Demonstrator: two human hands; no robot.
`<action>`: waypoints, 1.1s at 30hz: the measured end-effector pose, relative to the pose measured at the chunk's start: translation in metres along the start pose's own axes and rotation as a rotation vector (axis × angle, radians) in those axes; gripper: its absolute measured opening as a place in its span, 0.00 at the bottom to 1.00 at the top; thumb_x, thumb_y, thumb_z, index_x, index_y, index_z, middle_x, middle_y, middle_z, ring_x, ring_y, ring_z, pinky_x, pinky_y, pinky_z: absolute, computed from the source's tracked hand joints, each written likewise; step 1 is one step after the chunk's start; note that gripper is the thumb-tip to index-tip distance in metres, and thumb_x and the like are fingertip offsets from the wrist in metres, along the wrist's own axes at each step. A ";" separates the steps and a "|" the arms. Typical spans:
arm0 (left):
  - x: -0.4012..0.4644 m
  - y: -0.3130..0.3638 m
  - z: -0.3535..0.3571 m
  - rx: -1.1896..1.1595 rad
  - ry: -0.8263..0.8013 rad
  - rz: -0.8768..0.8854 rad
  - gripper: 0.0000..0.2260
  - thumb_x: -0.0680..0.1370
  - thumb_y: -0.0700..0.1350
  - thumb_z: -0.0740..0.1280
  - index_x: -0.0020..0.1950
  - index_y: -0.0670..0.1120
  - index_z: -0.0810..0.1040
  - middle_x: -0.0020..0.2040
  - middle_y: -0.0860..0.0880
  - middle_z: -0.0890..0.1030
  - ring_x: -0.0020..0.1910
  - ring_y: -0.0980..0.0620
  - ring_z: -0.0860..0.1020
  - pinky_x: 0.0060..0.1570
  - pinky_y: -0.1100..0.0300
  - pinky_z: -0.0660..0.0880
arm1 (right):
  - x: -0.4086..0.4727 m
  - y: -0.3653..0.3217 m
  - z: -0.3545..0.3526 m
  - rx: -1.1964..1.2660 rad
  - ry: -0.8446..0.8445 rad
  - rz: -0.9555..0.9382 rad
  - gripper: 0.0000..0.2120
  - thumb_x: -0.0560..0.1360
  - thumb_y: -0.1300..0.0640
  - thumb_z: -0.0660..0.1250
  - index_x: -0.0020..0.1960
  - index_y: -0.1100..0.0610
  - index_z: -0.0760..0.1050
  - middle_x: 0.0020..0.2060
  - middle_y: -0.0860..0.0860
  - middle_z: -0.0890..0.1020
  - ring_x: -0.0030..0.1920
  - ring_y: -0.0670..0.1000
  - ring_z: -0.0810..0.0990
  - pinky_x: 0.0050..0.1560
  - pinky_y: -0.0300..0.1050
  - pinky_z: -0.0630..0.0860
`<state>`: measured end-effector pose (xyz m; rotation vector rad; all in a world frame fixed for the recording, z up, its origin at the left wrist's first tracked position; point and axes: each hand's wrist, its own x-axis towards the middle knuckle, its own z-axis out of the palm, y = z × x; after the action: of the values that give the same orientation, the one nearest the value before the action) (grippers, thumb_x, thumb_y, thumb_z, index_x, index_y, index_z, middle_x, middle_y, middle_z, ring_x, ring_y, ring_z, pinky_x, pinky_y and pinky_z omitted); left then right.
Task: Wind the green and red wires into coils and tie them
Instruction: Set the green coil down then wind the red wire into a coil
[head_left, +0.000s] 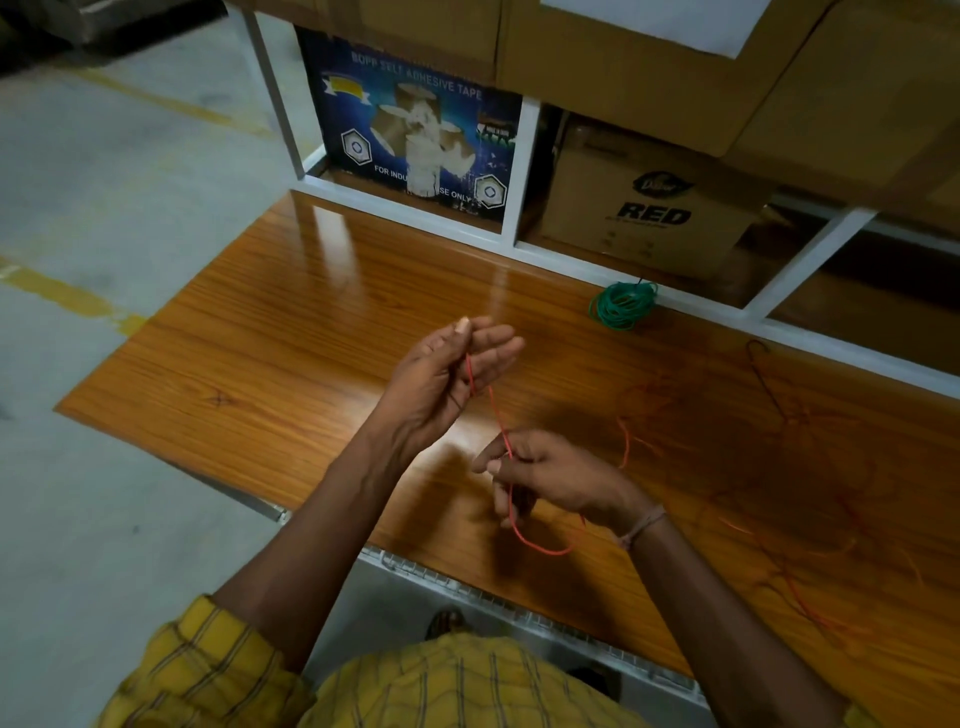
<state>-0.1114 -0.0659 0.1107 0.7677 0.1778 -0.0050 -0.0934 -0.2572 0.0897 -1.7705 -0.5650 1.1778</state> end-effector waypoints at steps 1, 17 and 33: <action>0.001 0.001 0.000 0.039 0.045 0.020 0.12 0.89 0.45 0.57 0.60 0.40 0.77 0.48 0.45 0.89 0.48 0.50 0.89 0.54 0.55 0.85 | -0.001 0.002 0.002 -0.015 0.023 0.029 0.11 0.87 0.59 0.58 0.64 0.64 0.74 0.32 0.53 0.84 0.31 0.52 0.83 0.35 0.44 0.76; -0.006 -0.017 -0.011 1.254 -0.287 0.105 0.15 0.89 0.53 0.57 0.73 0.50 0.64 0.55 0.48 0.83 0.51 0.52 0.87 0.57 0.40 0.82 | -0.034 -0.029 -0.014 -0.427 -0.121 0.060 0.11 0.77 0.62 0.68 0.60 0.59 0.79 0.31 0.51 0.84 0.30 0.52 0.80 0.30 0.48 0.75; -0.040 -0.015 -0.007 0.636 -0.442 -0.230 0.16 0.90 0.49 0.51 0.71 0.42 0.70 0.39 0.43 0.72 0.31 0.47 0.56 0.30 0.56 0.54 | -0.012 -0.025 -0.084 0.044 0.493 -0.300 0.17 0.84 0.50 0.65 0.52 0.65 0.79 0.28 0.50 0.67 0.28 0.47 0.62 0.30 0.43 0.58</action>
<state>-0.1529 -0.0746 0.1018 1.3526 -0.1702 -0.4650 -0.0217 -0.2909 0.1283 -1.7783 -0.4791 0.5173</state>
